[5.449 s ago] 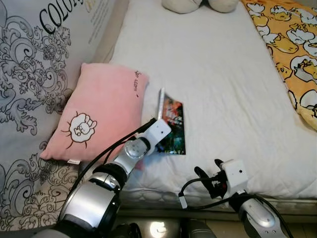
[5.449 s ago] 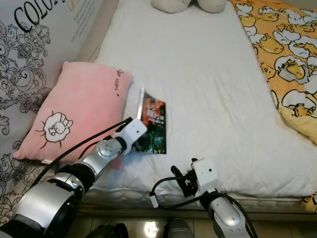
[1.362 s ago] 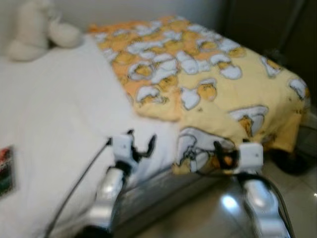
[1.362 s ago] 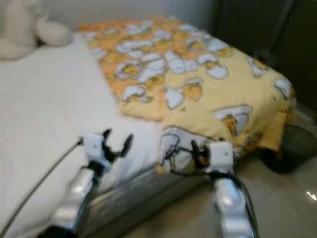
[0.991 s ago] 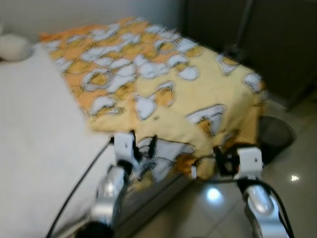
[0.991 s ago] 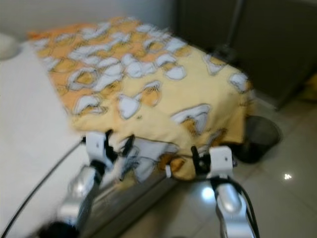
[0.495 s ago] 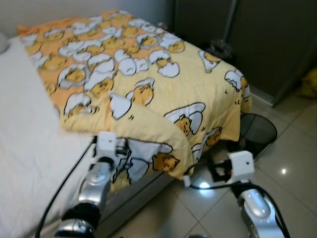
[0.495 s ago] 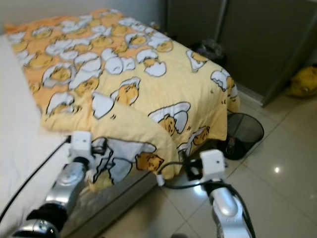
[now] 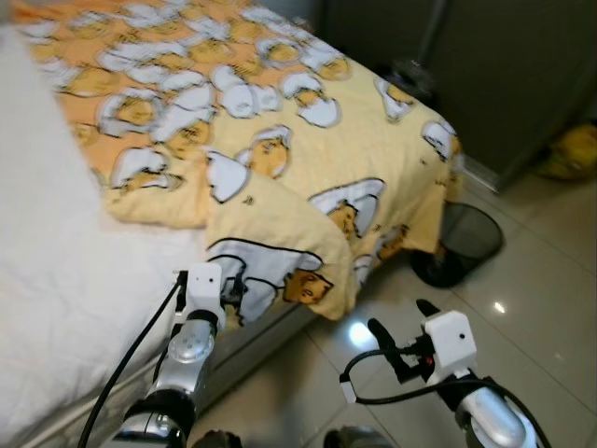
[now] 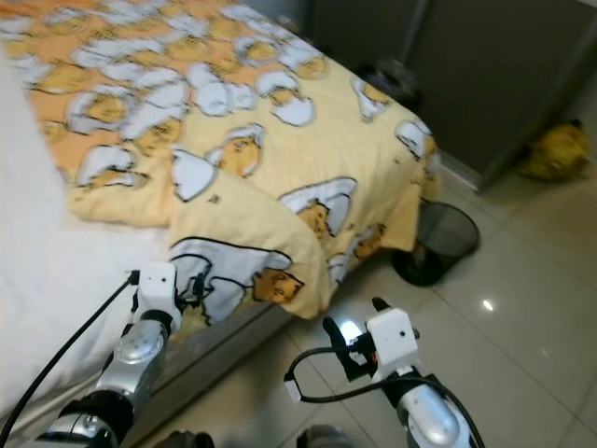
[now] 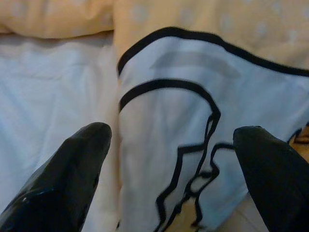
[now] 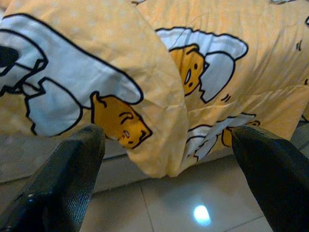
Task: Clean up the room
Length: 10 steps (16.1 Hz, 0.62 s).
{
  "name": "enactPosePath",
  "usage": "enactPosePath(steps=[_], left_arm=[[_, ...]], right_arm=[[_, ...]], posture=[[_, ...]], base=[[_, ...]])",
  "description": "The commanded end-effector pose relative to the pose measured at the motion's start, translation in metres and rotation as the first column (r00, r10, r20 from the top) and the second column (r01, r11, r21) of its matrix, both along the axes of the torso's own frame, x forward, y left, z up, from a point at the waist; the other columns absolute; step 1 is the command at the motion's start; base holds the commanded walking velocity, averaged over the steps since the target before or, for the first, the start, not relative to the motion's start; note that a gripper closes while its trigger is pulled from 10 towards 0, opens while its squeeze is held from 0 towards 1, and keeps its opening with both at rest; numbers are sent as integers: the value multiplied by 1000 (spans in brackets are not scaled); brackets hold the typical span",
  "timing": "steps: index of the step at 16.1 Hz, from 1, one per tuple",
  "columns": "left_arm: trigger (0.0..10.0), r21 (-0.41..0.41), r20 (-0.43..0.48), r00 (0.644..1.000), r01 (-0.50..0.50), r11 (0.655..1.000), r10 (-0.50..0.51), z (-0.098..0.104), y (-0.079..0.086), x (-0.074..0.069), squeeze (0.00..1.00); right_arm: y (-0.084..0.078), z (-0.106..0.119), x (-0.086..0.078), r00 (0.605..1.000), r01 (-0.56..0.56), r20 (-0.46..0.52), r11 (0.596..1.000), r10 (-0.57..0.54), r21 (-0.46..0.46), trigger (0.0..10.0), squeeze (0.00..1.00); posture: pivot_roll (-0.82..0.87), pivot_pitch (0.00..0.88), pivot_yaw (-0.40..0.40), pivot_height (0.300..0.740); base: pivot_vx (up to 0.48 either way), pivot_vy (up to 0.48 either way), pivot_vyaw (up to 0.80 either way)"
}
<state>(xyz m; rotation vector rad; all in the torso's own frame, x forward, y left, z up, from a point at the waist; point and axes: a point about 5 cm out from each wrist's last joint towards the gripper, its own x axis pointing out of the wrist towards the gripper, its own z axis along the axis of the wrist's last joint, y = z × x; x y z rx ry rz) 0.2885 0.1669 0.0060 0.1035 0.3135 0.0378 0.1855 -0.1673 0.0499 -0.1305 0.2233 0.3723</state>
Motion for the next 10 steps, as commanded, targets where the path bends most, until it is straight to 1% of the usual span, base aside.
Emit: enactPosePath(steps=[1, 2, 4, 5, 6, 7, 9, 10], left_arm=[[10000, -11, 11, 1000, -12, 1000, 12, 2, 0, 3, 0], [10000, -8, 14, 1000, -11, 1000, 11, 3, 0, 4, 0], [10000, 17, 30, 998, -63, 998, 63, 7, 5, 9, 0], [10000, 37, 80, 988, -139, 990, 136, 15, 14, 13, 0], [10000, 41, 123, 977, -179, 983, 172, 21, 20, 15, 0], [10000, 39, 117, 980, -164, 986, 159, 19, 19, 14, 0], [10000, 17, 57, 989, -140, 990, 139, 8, 13, 6, 0], [10000, 9, 45, 991, -124, 992, 124, 5, 10, 5, 0]], right_arm=[[-4, 4, -4, 1000, -8, -12, 1000, 8, -4, 10000, 0], [-5, 5, -5, 1000, -11, -15, 1000, 10, -5, 10000, 0], [-9, 6, -11, 999, -26, -36, 999, 26, -21, 10000, 0], [-11, 7, -15, 998, -36, -45, 999, 34, -31, 10000, 0], [-12, 9, -18, 998, -36, -51, 999, 34, -35, 10000, 0], [-13, 9, -19, 998, -35, -56, 999, 33, -37, 10000, 0], [-12, 8, -22, 997, -40, -73, 998, 37, -38, 10000, 0], [-12, 8, -22, 996, -42, -77, 998, 39, -37, 10000, 0]], posture=[[-335, 178, -55, 740], [-335, 178, -55, 740], [-347, 191, -74, 740], [-360, 197, -82, 740], [-364, 197, -86, 740], [-362, 201, -86, 740], [-360, 203, -87, 740], [-361, 205, -88, 740]], base=[[0, 0, 0], [0, 0, 0], [0, 0, 0], [0, 0, 0], [0, 0, 0], [0, 0, 0], [0, 0, 0], [0, 0, 0]])
